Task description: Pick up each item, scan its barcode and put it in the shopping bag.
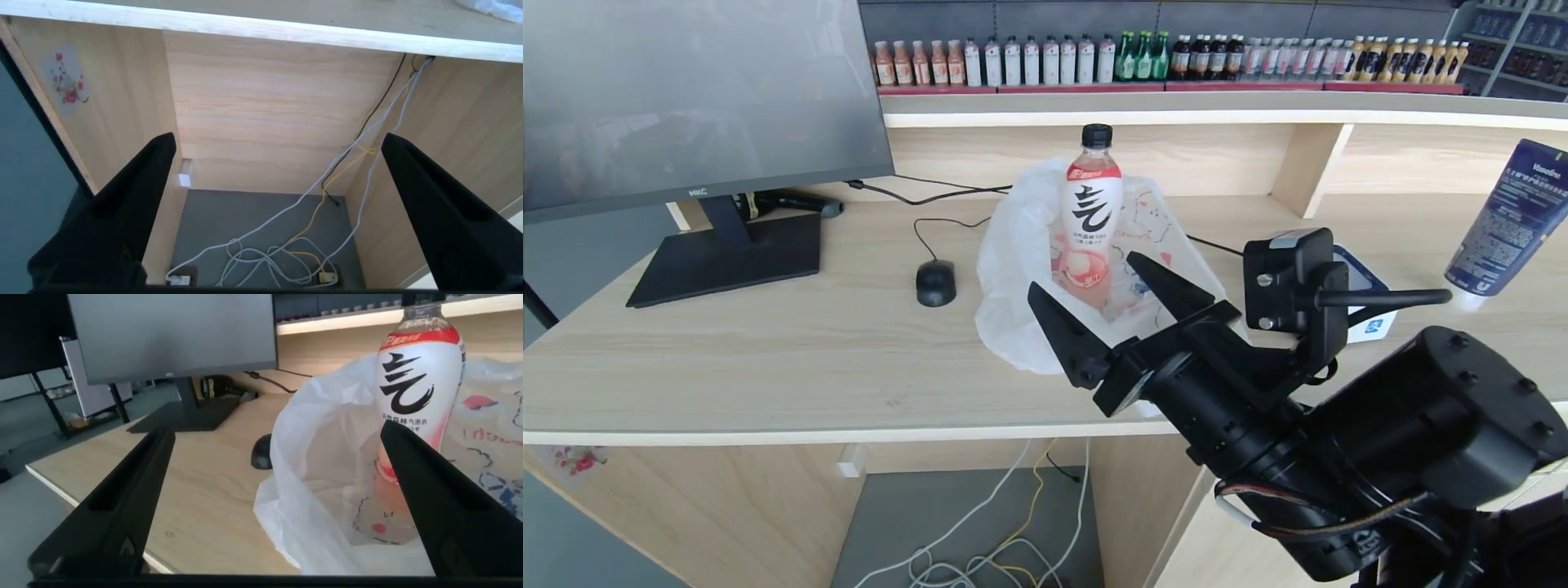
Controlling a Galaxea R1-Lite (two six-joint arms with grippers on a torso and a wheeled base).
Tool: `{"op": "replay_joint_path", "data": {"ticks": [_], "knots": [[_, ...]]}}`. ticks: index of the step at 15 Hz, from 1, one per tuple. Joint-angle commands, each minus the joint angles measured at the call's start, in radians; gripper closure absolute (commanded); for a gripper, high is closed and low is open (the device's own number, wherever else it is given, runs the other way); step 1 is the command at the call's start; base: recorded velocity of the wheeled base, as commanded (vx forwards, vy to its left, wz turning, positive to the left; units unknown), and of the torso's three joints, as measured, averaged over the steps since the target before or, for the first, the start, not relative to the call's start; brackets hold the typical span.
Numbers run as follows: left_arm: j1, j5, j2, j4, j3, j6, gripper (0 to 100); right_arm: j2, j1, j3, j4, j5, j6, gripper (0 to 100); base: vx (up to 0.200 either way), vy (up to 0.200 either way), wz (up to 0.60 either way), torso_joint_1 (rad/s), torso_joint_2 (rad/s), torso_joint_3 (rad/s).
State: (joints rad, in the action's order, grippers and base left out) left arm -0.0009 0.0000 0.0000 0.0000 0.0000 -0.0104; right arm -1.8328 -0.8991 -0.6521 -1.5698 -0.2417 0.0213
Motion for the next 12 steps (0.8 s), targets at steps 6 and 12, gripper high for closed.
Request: {"op": "replay_joint_path", "data": {"ticks": [6,12], "knots": [[0.001,0.0,0.0,0.002,0.0,-0.005,0,0.041,-0.001,0.069,-0.001,-0.001,0.003,0,0.0,-0.2,0.0,0.009,0.0,-0.001],[0.001,0.0,0.0,0.002,0.0,-0.005,0,0.078,-0.001,0.095,-0.001,-0.002,0.002,0,0.0,-0.2,0.0,-0.002,0.0,0.002]]}}
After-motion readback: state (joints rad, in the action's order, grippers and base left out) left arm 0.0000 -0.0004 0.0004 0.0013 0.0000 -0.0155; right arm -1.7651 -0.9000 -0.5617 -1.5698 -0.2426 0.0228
